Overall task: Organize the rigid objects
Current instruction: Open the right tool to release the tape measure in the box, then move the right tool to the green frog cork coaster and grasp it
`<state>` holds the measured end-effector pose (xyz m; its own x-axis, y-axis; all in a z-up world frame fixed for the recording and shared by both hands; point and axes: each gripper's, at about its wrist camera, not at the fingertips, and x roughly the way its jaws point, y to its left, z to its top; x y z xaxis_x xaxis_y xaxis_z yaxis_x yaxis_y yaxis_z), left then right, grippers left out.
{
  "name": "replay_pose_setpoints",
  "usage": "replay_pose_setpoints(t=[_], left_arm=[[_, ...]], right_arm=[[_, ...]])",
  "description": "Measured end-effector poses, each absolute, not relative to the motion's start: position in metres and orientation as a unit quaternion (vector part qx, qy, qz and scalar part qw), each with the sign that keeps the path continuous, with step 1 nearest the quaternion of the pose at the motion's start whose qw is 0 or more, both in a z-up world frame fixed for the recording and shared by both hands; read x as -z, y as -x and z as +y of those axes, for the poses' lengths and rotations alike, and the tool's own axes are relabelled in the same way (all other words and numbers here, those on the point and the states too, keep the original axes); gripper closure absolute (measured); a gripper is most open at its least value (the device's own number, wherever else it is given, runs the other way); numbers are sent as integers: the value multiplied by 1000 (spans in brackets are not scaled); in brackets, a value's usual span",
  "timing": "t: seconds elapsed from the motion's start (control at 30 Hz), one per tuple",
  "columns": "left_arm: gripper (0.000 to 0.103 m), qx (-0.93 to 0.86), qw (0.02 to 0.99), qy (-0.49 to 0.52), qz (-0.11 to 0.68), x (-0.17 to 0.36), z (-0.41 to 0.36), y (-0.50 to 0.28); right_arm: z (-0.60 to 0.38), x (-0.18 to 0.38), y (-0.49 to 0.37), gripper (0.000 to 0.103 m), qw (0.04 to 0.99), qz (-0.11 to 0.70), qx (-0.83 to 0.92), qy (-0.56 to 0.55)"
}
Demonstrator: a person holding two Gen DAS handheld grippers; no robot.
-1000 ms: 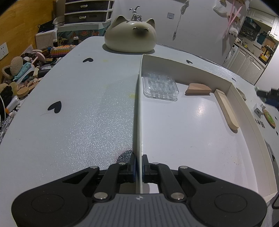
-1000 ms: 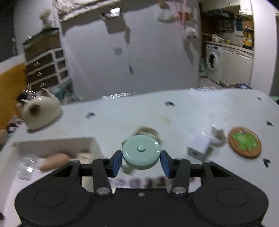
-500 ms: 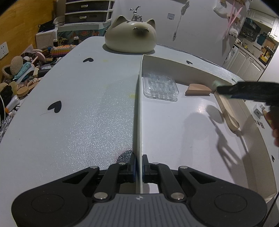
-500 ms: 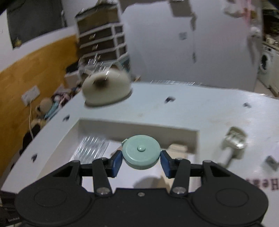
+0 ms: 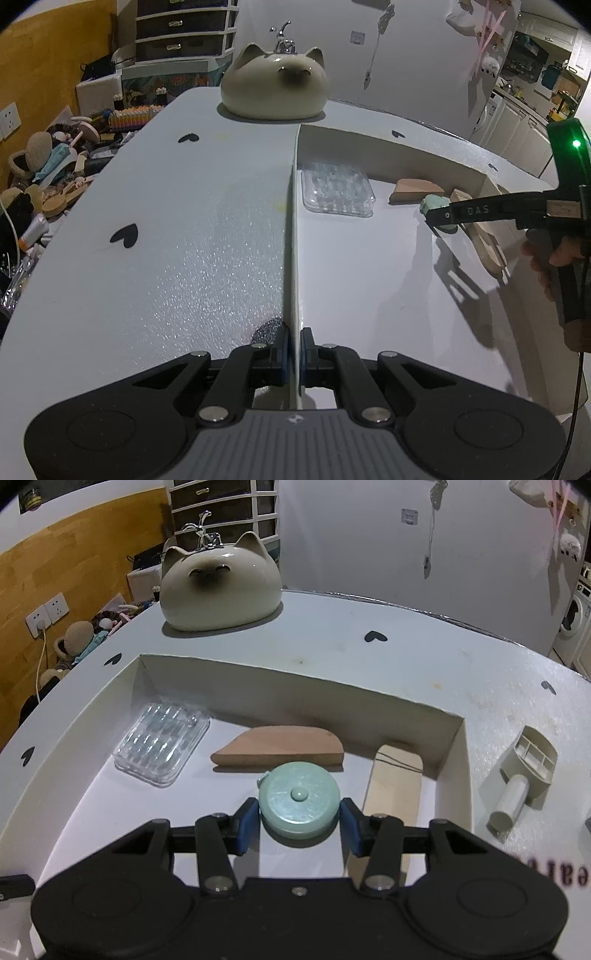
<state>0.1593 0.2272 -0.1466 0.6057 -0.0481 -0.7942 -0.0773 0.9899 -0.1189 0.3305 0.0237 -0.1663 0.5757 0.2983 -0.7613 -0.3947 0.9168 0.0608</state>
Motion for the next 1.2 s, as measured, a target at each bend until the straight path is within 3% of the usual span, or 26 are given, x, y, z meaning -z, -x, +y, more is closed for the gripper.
replay_pose_setpoints(t=[0.13, 0.3, 0.6, 0.8, 1.2], left_arm=[[98, -10, 895, 67, 440, 144, 226, -156], [100, -10, 898, 65, 435, 142, 226, -155], [100, -8, 899, 67, 432, 143, 227, -157], [100, -7, 901, 61, 430, 143, 226, -156], [100, -18, 902, 79, 425, 141, 228, -154]], right_arm=[[23, 165, -332, 51, 884, 421, -196, 52], [21, 161, -323, 27, 885, 421, -198, 37], [15, 148, -298, 5, 887, 415, -203, 0], [11, 135, -274, 0, 888, 406, -216, -16], [-35, 91, -229, 0, 917, 348, -188, -56]])
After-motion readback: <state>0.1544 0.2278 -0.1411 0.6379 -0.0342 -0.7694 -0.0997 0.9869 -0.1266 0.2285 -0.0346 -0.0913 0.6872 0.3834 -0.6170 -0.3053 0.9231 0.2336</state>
